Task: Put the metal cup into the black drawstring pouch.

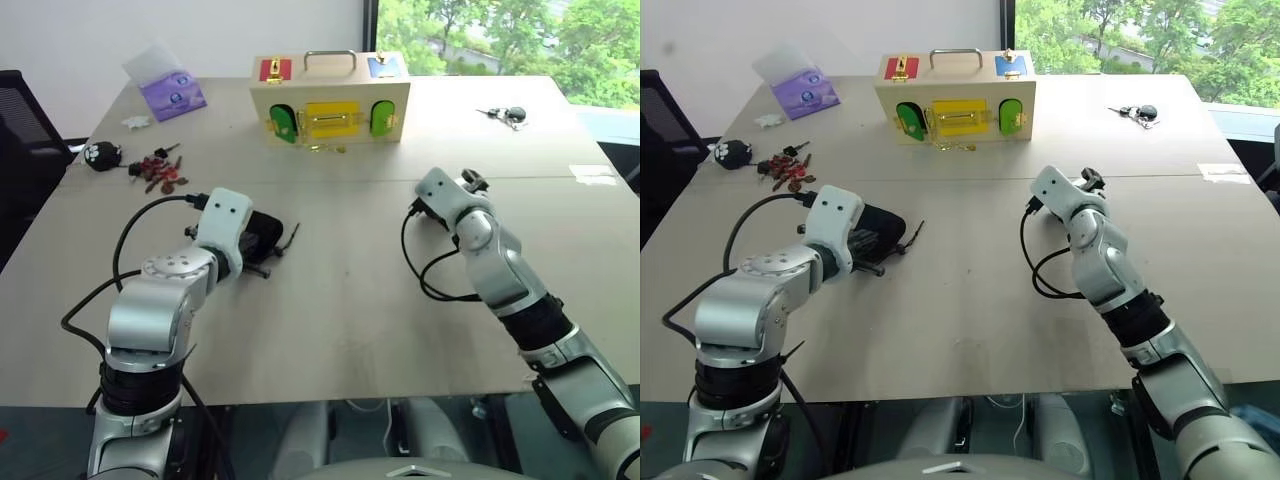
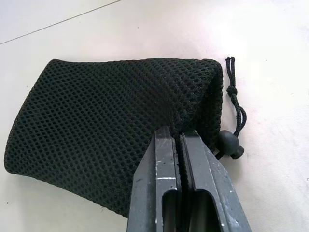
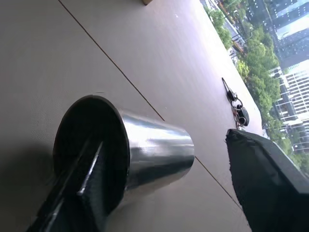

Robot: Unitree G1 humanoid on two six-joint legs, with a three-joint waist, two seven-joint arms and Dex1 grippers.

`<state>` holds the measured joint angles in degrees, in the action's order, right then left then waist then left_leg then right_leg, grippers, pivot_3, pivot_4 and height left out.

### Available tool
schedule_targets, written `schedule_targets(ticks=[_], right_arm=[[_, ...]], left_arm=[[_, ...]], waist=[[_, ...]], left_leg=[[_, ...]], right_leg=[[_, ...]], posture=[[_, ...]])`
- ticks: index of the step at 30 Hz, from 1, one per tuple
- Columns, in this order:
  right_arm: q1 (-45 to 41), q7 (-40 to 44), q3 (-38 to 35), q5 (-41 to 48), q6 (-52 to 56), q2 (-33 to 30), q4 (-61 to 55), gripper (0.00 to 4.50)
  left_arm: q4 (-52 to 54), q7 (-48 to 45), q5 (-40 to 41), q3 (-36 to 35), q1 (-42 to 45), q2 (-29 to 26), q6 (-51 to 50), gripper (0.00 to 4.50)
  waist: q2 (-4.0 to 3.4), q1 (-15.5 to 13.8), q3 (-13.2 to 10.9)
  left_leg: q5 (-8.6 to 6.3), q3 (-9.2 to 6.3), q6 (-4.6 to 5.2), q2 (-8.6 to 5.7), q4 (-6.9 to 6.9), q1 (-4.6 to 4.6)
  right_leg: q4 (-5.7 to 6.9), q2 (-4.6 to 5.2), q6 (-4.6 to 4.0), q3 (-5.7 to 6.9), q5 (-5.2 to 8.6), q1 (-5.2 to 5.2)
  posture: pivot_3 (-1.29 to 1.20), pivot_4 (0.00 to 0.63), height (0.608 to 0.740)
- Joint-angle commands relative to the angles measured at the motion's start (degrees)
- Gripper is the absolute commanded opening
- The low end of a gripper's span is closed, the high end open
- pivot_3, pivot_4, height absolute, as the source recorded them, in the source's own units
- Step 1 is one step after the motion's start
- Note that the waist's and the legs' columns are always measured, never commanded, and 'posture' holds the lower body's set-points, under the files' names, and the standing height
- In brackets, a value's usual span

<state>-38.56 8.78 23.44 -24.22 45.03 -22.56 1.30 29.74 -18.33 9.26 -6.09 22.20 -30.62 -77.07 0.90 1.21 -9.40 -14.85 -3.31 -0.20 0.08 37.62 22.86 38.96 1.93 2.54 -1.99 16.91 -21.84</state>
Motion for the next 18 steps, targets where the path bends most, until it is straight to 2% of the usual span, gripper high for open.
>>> schedule_targets(ticks=[1, 4, 5, 8, 11, 14, 16, 18], right_arm=[[0.68, 0.7, -1.67, -1.58, -1.36, -1.3, -2.25, 1.73], [3.23, 1.65, -4.57, -0.1, -0.52, -1.01, -4.63, 0.24], [4.19, 2.06, -5.32, -0.07, -0.71, -1.34, -5.66, 0.07], [7.25, 4.96, -8.08, 1.62, -1.11, -2.48, -10.31, 0.07], [11.2, 10.26, -15.47, 9.87, 1.96, 0.22, -18.7, 0.07], [15.26, 19.19, -24.85, 26.47, 3.44, 6.28, -28.99, 0.07], [17.36, 23.23, -30.71, 37.51, 9.68, 10.93, -35.63, 0.07], [19.09, 24.94, -32.28, 43.58, 12.87, 12.78, -38.72, 0.07]], left_arm=[[2.18, 0.17, 0.49, -0.16, 0.72, -0.63, 1.1, 0.0], [1.75, -0.49, 1.46, -0.83, 0.92, -0.27, 1.05, 0.0], [1.64, -0.82, 1.88, -1.08, 0.98, -0.28, 1.02, 0.0], [1.4, -3.43, 5.93, -4.84, 1.62, 1.87, -0.12, 0.0], [0.66, -6.57, 11.78, -11.09, 2.85, 5.66, -1.91, 0.0], [-1.42, -10.62, 18.28, -16.41, 4.22, 7.65, -6.21, 0.0], [-3.44, -13.29, 22.11, -18.64, 4.99, 8.06, -10.14, 0.0], [-5.44, -14.0, 24.06, -19.95, 5.97, 8.14, -12.68, 0.0]], waist=[[0.0, -0.05, 0.0], [0.0, -0.29, 0.0], [0.05, -0.28, 0.03], [0.04, -0.27, 0.03], [0.05, -0.28, 0.03], [0.04, 0.0, 0.03], [-0.02, 0.49, -0.01], [-0.04, 0.74, -0.02]], left_leg=[[0.0, 0.0, 0.0, 0.0, 0.0, 0.0], [0.0, -0.01, 0.0, 0.0, 0.0, 0.01], [0.0, -0.01, 0.0, 0.0, 0.0, 0.02], [0.0, -0.02, 0.0, 0.0, 0.0, -0.02], [0.0, -0.04, 0.0, 0.02, -0.01, 0.01], [-0.01, -0.03, 0.01, 0.03, -0.01, 0.0], [-0.02, -0.06, 0.02, 0.08, -0.05, -0.02], [-0.05, -0.09, 0.08, 0.07, -0.08, -0.02]], right_leg=[[-0.01, 0.01, 0.0, 0.0, 0.0, 0.0], [-0.01, 0.01, 0.0, 0.01, 0.0, 0.01], [0.0, 0.02, 0.0, 0.01, 0.0, 0.0], [-0.02, 0.01, 0.0, 0.02, 0.0, 0.03], [-0.02, 0.01, 0.0, 0.05, 0.0, 0.03], [-0.01, -0.01, 0.0, 0.04, 0.0, 0.05], [-0.01, -0.05, 0.0, 0.06, 0.0, 0.05], [0.02, -0.03, 0.0, 0.1, 0.0, 0.04]], posture=[[0.0, 0.15, 0.74], [0.0, 0.15, 0.74], [0.0, 0.15, 0.74], [0.0, 0.15, 0.74], [0.0, 0.15, 0.74], [0.0, 0.15, 0.74], [0.0, 0.15, 0.74], [0.0, 0.15, 0.74]])
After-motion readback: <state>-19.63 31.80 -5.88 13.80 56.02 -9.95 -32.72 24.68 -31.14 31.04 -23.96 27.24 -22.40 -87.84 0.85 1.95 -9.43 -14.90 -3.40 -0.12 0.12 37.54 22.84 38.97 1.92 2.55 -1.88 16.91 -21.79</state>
